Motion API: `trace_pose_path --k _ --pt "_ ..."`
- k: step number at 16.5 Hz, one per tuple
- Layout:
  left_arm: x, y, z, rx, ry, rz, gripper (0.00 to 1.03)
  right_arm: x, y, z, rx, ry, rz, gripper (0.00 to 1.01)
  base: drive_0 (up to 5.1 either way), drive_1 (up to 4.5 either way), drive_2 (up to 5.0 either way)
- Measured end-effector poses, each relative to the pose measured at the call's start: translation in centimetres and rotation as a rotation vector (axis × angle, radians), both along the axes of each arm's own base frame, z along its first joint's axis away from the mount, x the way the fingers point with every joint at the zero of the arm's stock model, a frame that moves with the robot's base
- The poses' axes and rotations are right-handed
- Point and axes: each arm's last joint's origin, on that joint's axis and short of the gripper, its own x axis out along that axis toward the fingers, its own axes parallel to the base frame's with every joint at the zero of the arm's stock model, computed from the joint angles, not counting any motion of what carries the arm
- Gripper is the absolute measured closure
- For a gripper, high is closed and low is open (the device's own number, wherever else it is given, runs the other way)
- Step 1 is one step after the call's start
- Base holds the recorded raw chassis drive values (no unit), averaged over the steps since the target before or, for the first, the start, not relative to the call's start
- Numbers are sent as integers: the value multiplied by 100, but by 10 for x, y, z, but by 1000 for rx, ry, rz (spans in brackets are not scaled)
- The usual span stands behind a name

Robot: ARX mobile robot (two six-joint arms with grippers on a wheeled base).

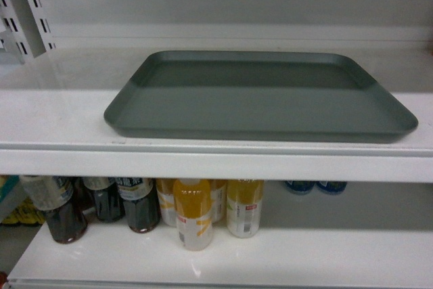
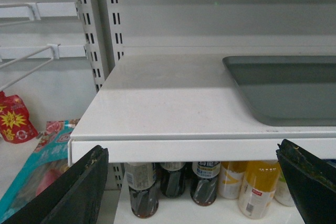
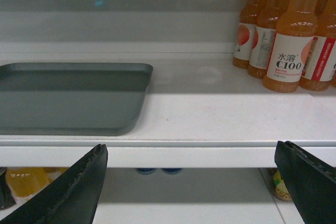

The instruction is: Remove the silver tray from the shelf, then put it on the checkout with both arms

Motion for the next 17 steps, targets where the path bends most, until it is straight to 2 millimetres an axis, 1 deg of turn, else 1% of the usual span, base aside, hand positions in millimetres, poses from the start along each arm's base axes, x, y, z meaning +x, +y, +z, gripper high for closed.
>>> trace_pose_path --k 14,15,16,17 --pt "0 0 0 0 -1 0 5 0 0 0 0 2 0 3 2 435 -432" --pt "0 0 0 0 0 0 5 1 0 -2 27 30 -38 3 2 435 -432" --pt "0 -1 -3 0 111 58 5 6 0 -1 67 41 -89 3 2 435 -432" --pt "5 -1 0 15 198 130 5 14 -1 1 85 52 -102 3 2 435 -432"
